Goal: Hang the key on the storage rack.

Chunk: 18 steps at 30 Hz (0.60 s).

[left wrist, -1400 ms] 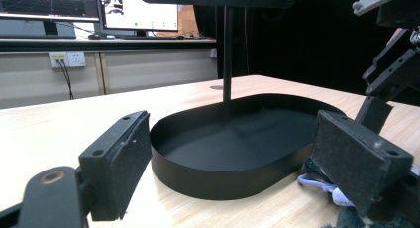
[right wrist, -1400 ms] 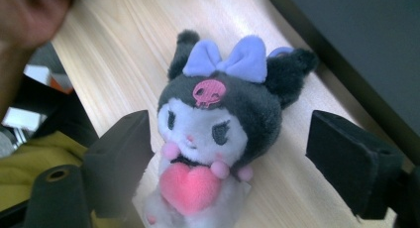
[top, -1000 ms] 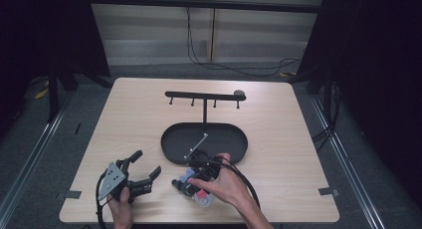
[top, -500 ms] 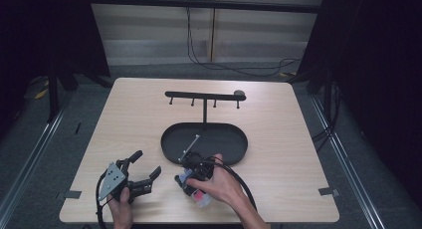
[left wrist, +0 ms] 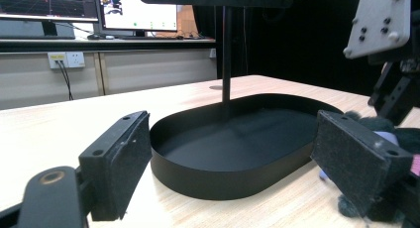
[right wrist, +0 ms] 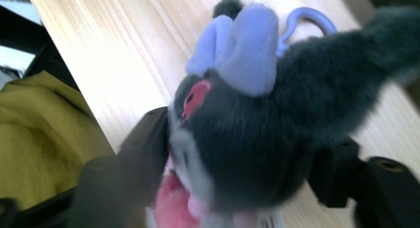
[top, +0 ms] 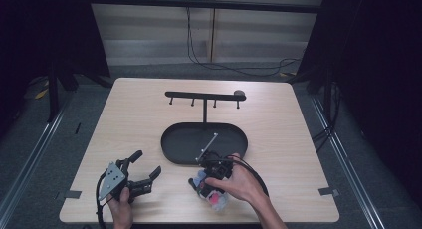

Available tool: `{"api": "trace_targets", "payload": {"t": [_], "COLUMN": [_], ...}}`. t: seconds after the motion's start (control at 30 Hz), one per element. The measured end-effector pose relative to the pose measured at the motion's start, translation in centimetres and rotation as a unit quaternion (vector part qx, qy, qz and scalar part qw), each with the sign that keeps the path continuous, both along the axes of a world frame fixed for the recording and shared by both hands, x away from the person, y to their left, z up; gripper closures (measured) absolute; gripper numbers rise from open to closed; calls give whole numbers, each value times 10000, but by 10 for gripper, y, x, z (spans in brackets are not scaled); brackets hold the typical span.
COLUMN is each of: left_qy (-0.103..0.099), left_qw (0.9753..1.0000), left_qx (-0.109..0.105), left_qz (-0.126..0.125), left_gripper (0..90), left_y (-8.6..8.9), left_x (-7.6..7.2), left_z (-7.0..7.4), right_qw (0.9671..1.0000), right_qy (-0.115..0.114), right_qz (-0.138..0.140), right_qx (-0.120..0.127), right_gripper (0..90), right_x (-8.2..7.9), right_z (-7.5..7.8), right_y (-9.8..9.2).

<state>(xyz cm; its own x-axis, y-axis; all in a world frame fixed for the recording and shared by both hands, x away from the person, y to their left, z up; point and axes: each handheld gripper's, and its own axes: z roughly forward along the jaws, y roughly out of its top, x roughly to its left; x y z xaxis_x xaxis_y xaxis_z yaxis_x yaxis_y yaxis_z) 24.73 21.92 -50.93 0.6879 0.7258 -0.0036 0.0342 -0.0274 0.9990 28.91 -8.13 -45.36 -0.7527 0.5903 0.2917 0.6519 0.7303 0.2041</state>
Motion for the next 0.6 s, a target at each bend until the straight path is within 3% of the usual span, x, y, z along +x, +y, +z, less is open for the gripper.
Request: {"api": "trace_targets", "payload": {"t": [0.17, 0.33, 0.47, 0.6], "left_qy": [16, 9, 12, 13], "left_qw": [10000, 10000, 10000, 10000], "left_qx": [-65, -20, -63, -58], "left_qz": [28, 22, 23, 16], "left_gripper": [155, 155, 155, 155], "left_y": [-1, 0, -1, -1], "left_x": [0, 0, 0, 0], "left_z": [0, 0, 0, 0], "right_qw": [9991, 9982, 9985, 9989], "right_qy": [-301, -449, -495, -442], "right_qz": [-281, -339, -185, -170], "right_qx": [81, 195, 154, -31], "right_gripper": [227, 294, 488, 608], "right_x": [3, 11, 26, 39], "right_z": [19, 33, 29, 17], "right_y": [-12, -9, 10, 24]}}
